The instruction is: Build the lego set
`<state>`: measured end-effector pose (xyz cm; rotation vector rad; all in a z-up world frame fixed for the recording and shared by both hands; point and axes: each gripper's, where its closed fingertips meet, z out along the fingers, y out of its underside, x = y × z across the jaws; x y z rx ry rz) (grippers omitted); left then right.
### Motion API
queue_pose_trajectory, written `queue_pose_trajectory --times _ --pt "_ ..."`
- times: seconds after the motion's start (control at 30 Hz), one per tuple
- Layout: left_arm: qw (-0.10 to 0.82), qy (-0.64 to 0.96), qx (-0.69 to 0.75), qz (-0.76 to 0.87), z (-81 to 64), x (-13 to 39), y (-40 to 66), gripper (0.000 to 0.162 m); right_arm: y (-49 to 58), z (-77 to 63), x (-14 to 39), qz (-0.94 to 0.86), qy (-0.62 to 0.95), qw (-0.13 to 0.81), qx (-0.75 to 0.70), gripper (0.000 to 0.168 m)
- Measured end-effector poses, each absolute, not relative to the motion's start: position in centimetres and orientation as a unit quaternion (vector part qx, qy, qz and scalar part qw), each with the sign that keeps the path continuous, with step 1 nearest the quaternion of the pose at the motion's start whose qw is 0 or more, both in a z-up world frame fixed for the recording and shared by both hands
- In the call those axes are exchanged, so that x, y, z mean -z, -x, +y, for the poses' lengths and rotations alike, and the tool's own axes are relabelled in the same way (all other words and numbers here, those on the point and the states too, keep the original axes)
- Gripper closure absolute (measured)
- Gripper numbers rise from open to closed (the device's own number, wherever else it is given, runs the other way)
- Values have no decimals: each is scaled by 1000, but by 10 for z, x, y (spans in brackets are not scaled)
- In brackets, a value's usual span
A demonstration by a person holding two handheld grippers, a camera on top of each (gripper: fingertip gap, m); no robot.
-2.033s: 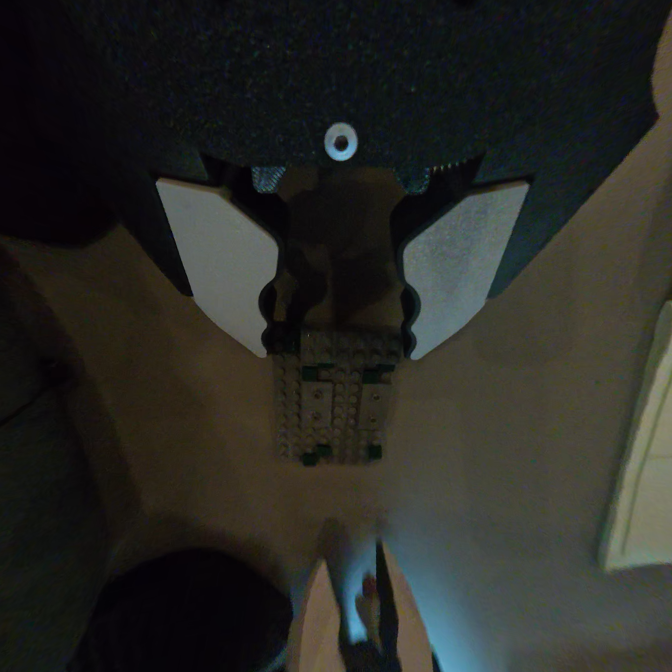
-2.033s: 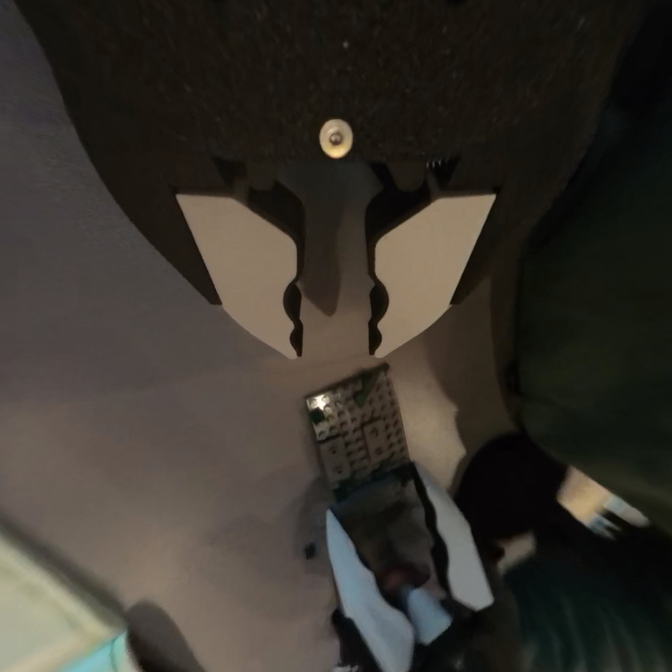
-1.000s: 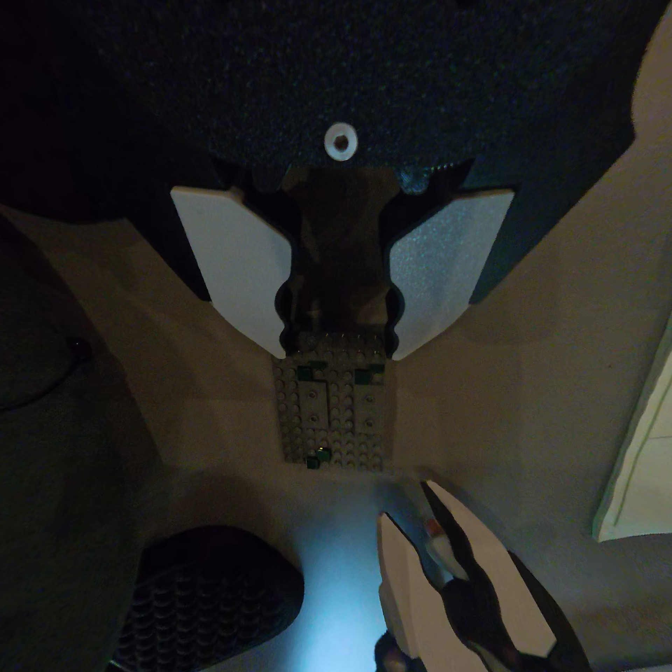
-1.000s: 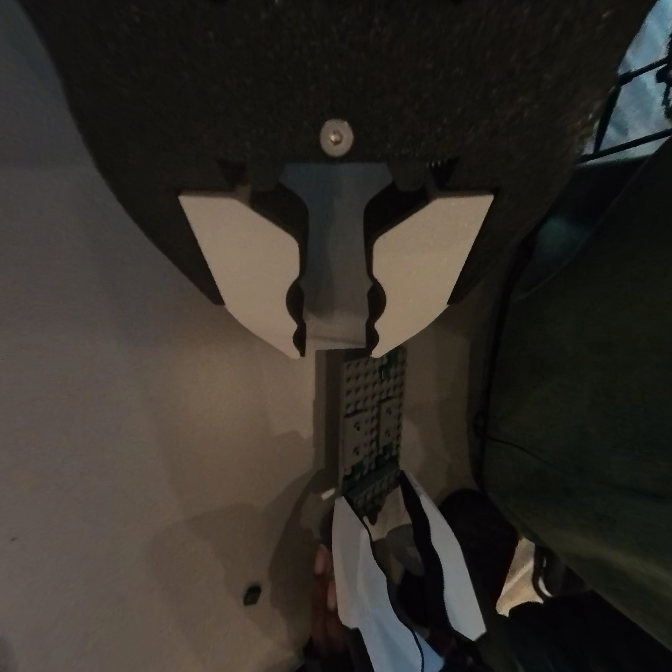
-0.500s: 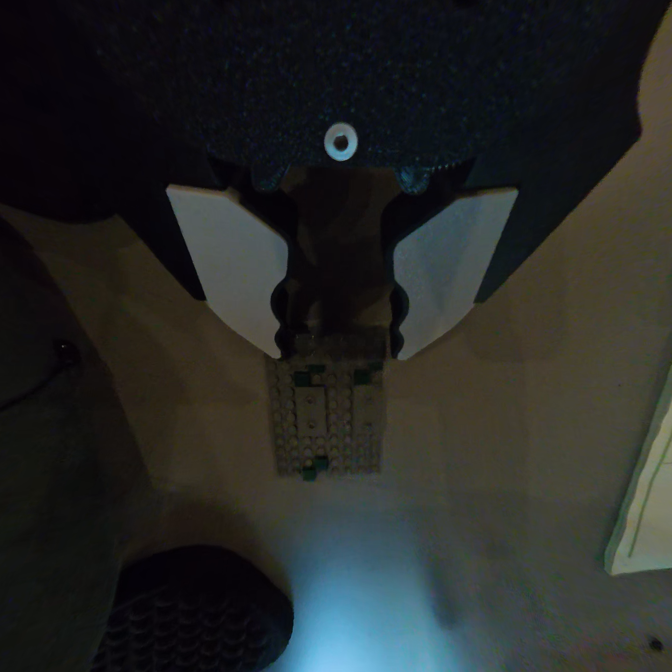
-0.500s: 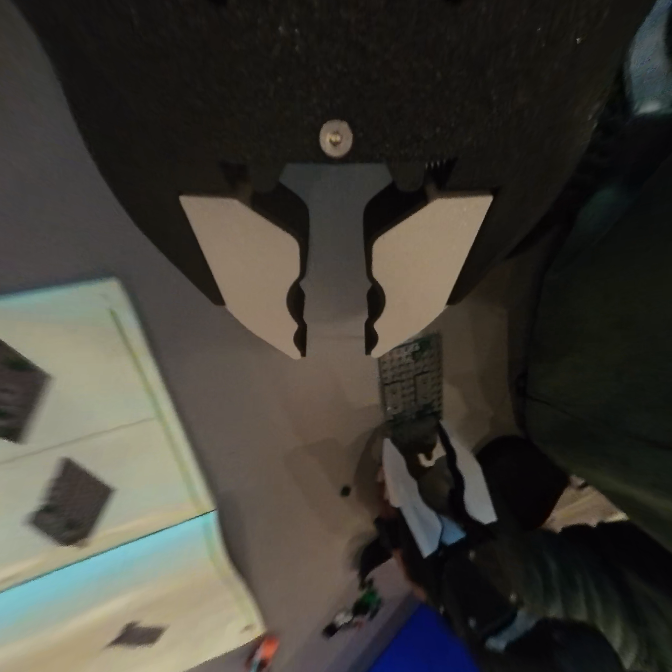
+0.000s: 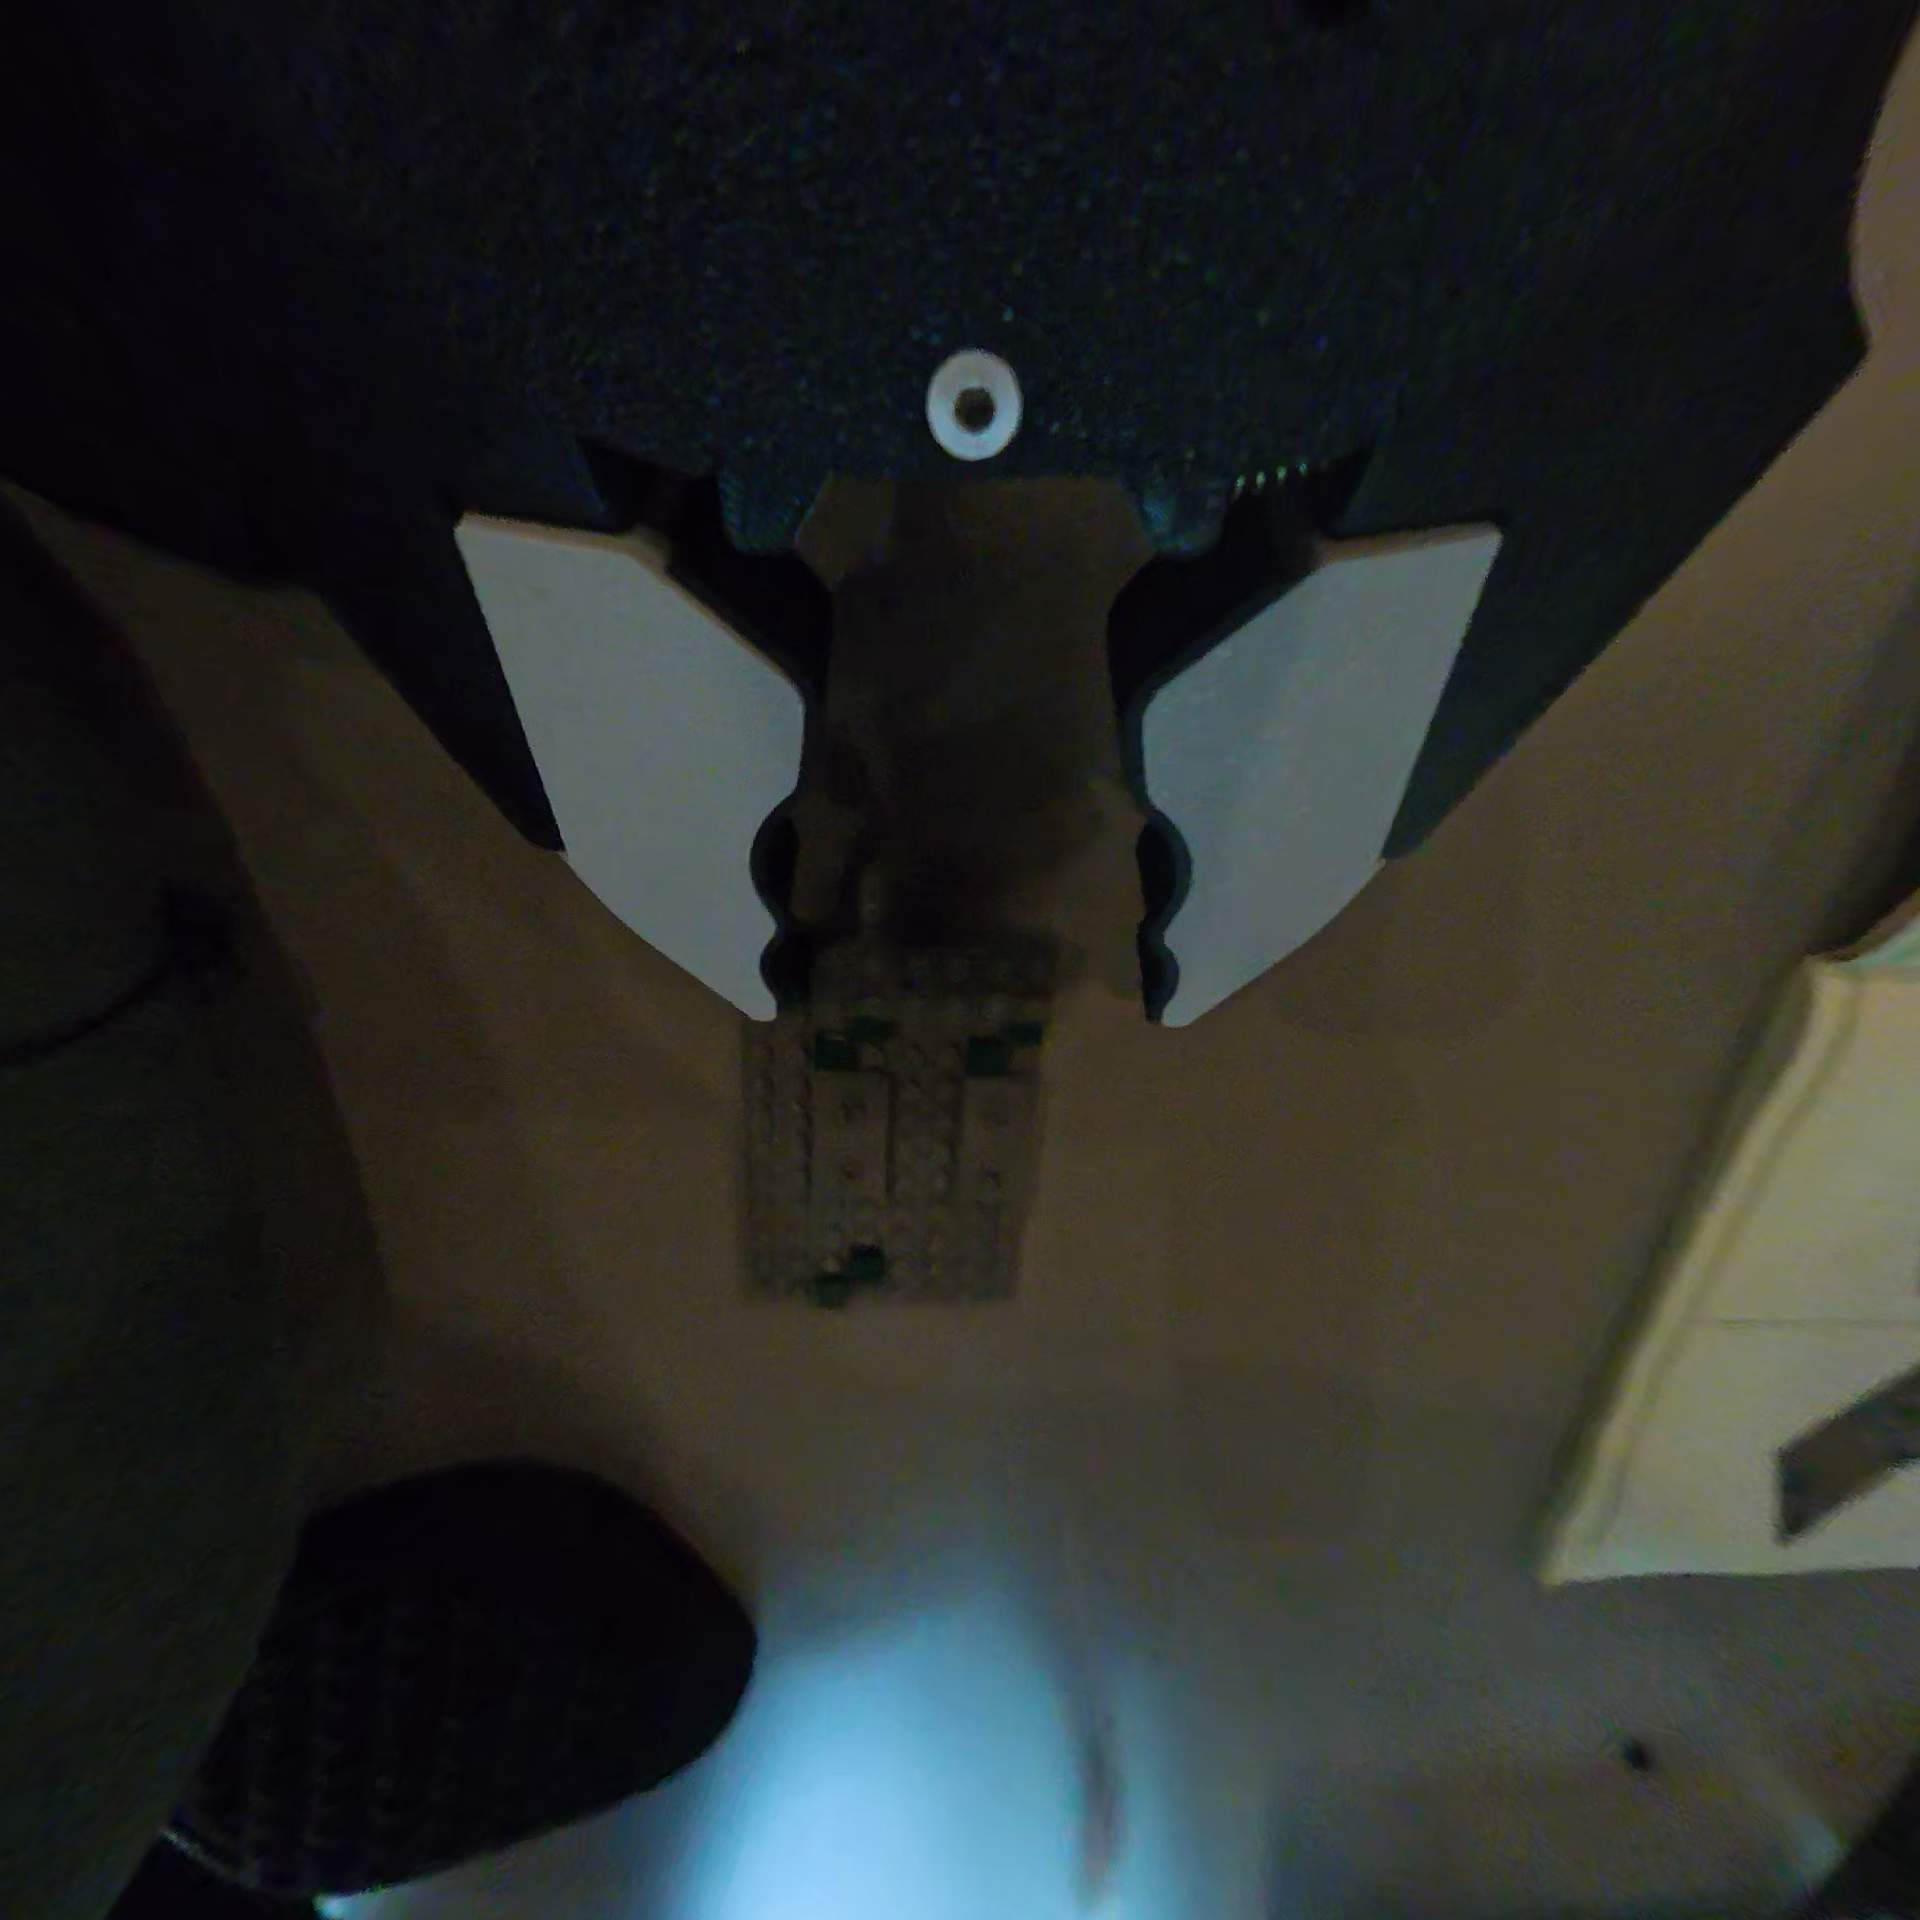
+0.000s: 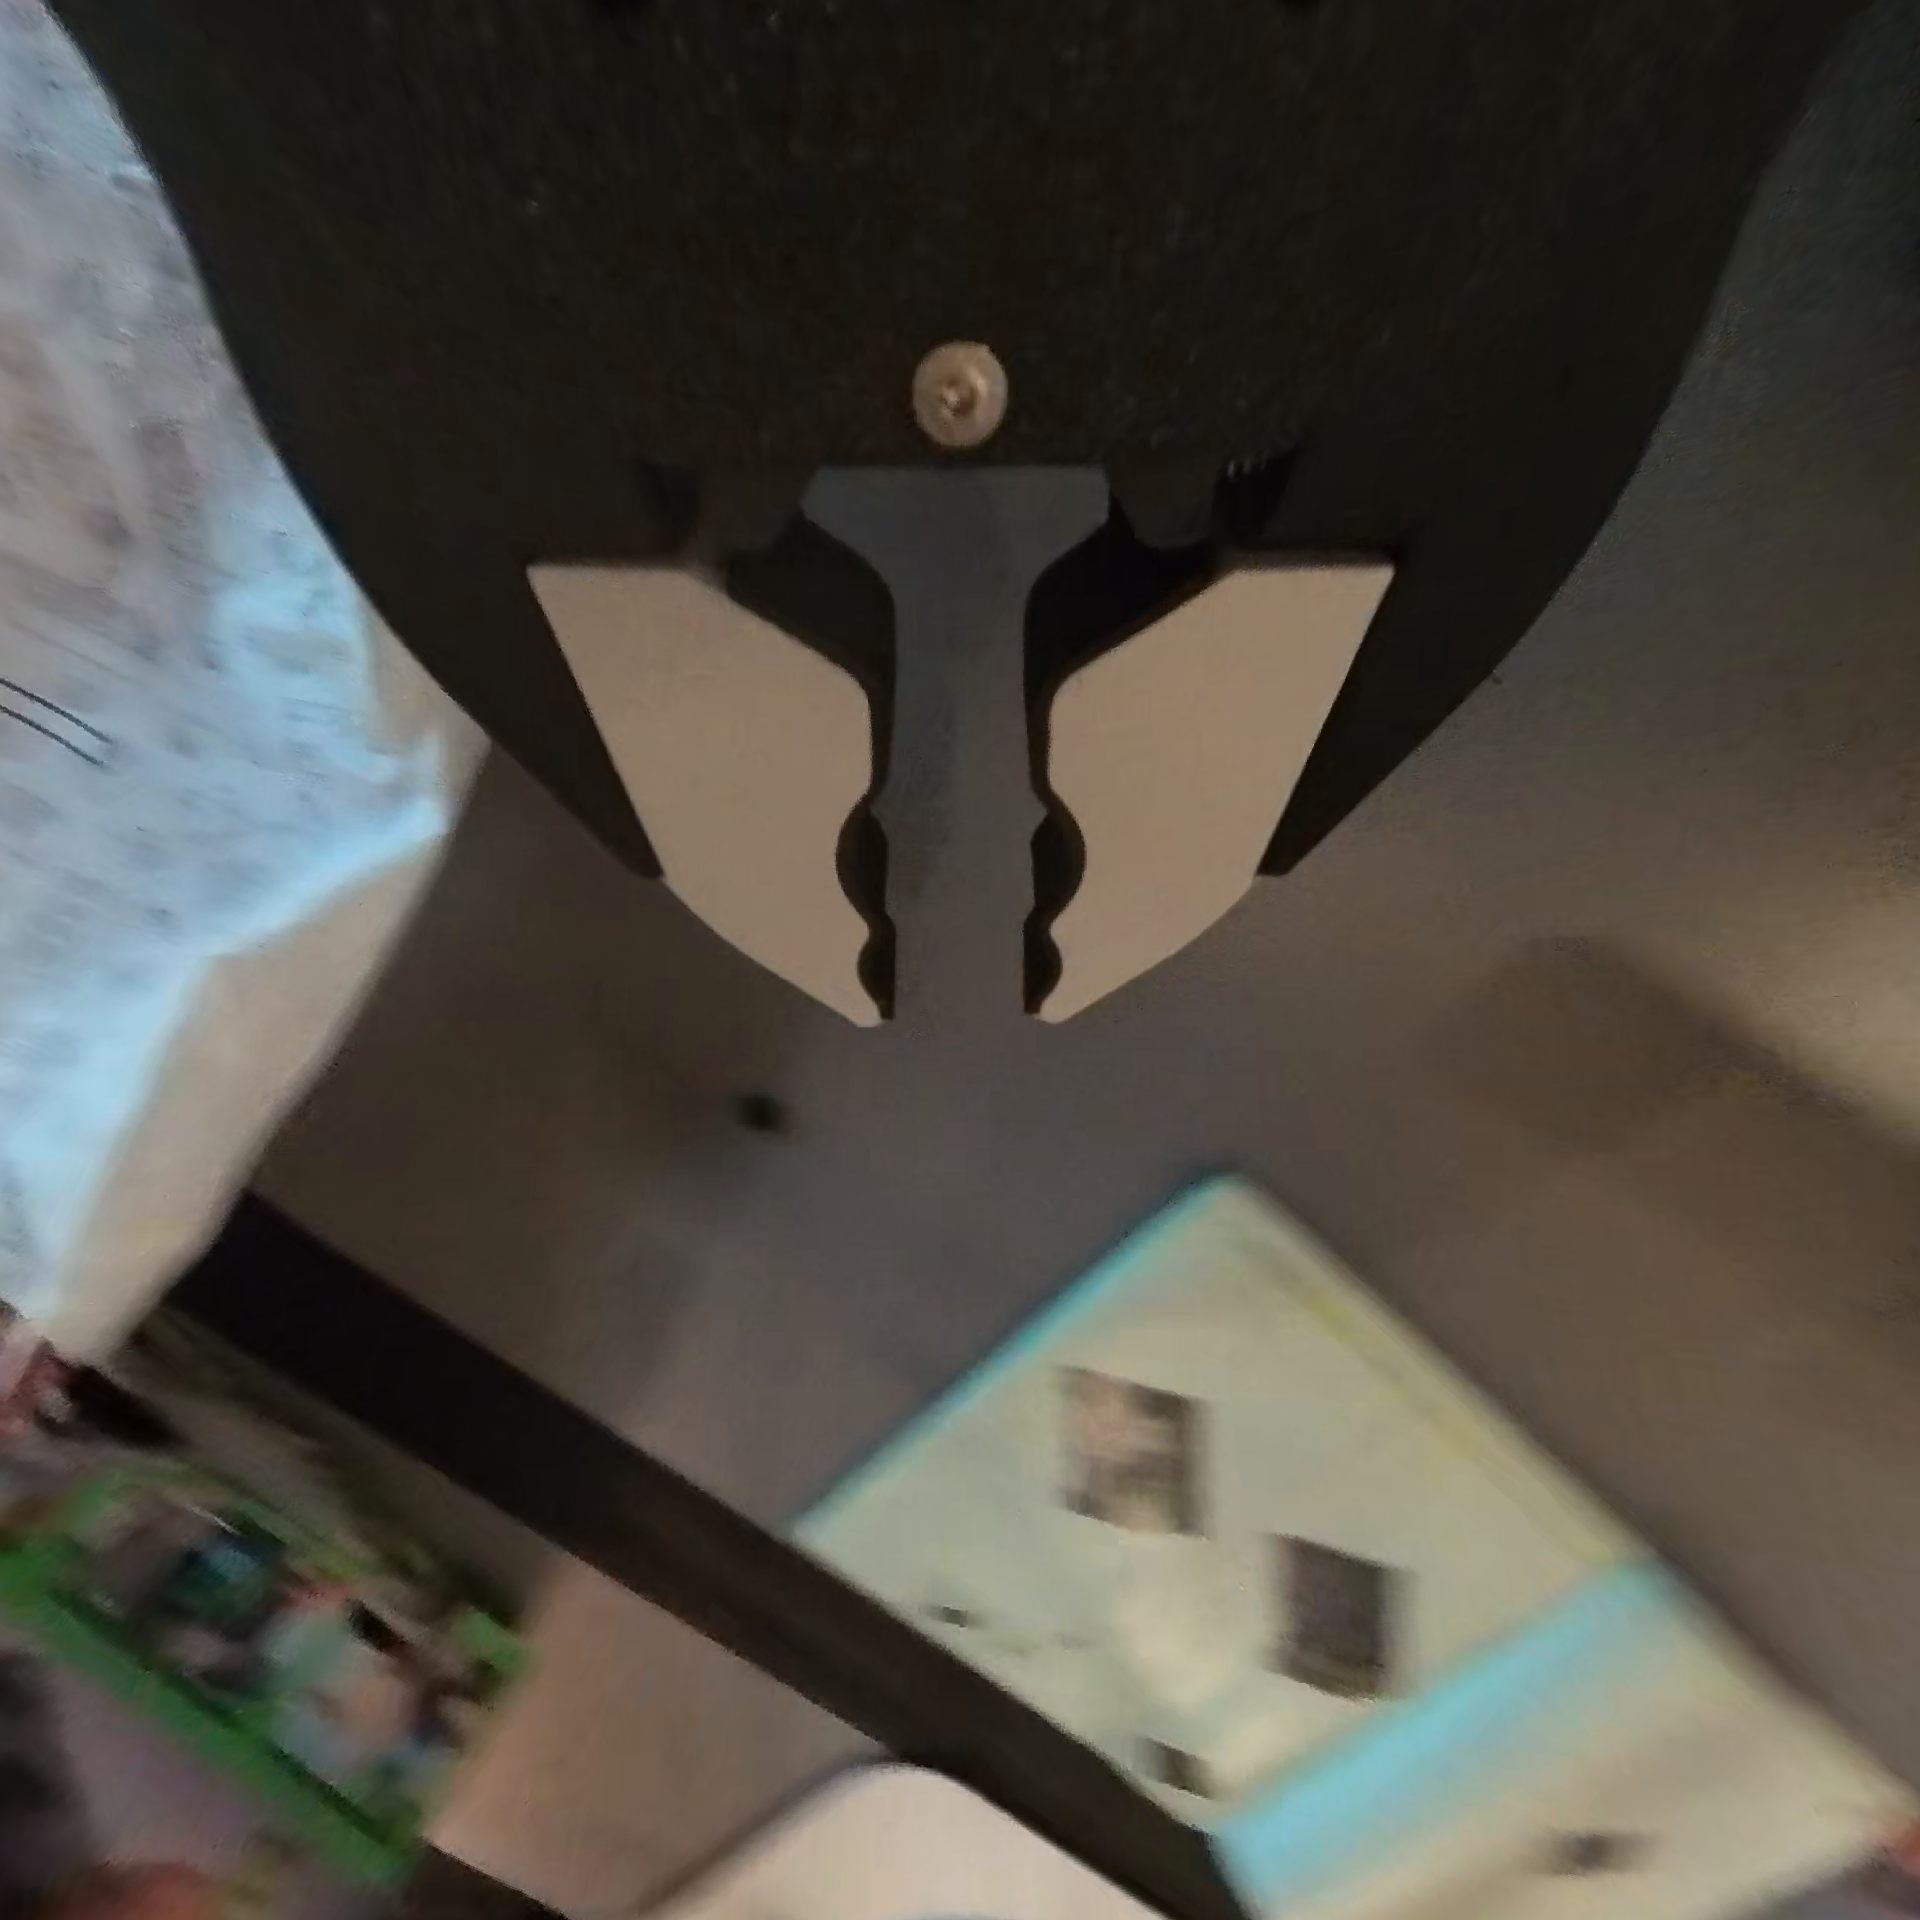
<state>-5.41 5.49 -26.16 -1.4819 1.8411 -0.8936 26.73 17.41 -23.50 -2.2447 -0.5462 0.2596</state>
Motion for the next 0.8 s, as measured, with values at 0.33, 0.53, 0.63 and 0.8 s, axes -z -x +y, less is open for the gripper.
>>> queue_pose_trajectory --times 0.33,0.53,0.63,0.8 --pt "353 574 315 668 51 244 48 102 -286 234 287 -157 920 355 -47 144" --pt "372 596 327 632 64 245 47 105 -286 239 288 -159 920 353 -52 160" --pt "375 596 321 633 65 247 47 105 -282 236 285 -181 916 355 -44 161" --pt "382 596 314 633 65 247 48 106 -210 194 256 -318 855 391 -118 161"
